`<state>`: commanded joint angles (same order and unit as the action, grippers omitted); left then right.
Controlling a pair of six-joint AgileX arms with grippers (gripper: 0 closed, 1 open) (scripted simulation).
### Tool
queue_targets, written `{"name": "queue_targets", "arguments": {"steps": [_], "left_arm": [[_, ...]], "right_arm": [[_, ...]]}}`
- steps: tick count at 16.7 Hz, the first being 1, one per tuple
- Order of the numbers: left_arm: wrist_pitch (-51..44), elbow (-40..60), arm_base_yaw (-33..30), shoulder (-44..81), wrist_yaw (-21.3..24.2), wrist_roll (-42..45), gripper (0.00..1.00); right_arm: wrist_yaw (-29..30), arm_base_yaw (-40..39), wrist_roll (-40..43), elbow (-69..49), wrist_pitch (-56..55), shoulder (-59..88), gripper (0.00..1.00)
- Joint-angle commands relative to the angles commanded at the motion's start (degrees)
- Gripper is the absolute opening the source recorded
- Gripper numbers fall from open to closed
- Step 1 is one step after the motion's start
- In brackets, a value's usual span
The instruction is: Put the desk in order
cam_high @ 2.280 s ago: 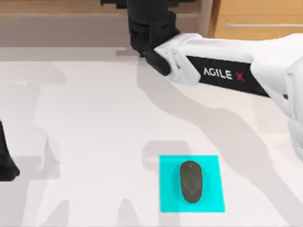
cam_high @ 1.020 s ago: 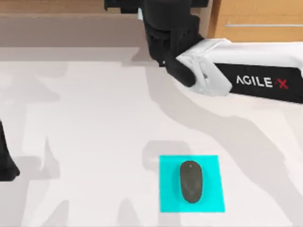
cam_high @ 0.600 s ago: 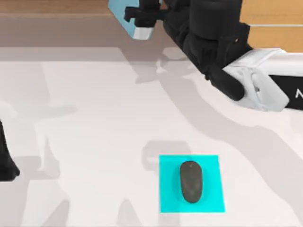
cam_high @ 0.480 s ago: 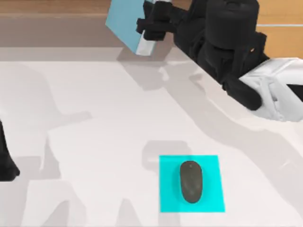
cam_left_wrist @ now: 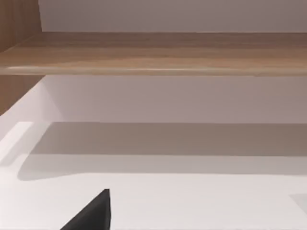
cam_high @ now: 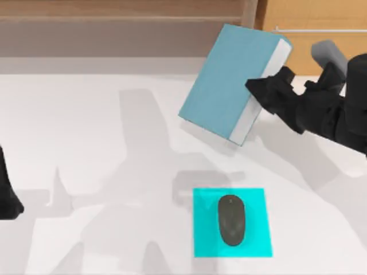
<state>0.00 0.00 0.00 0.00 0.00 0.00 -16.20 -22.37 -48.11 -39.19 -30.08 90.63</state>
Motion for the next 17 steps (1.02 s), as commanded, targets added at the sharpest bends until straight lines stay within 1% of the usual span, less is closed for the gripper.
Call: {"name": "queue_targets", "arguments": {"steps": [4,7,12,15,17], "left_arm": [[0.0,0.0,0.0,0.0,0.0,0.0,1.00],[0.0,0.0,0.0,0.0,0.0,0.0,1.00],[0.0,0.0,0.0,0.0,0.0,0.0,1.00],[0.0,0.0,0.0,0.0,0.0,0.0,1.00],[0.0,0.0,0.0,0.0,0.0,0.0,1.00]], "right_arm": [[-7.2,12.6,-9.5,6.4,-0.5,-3.1,0.00],[-10.2,23.4,-16.3,7.0,-1.9,-3.3,0.00],[-11.7,40.2,-26.0,1.6,-5.0,1.4,0.00],[-11.4,47.5,-30.3,-3.9,-6.8,6.8,0.00],[-11.0,50.5,-32.4,-7.6,-7.9,10.7,0.00]]}}
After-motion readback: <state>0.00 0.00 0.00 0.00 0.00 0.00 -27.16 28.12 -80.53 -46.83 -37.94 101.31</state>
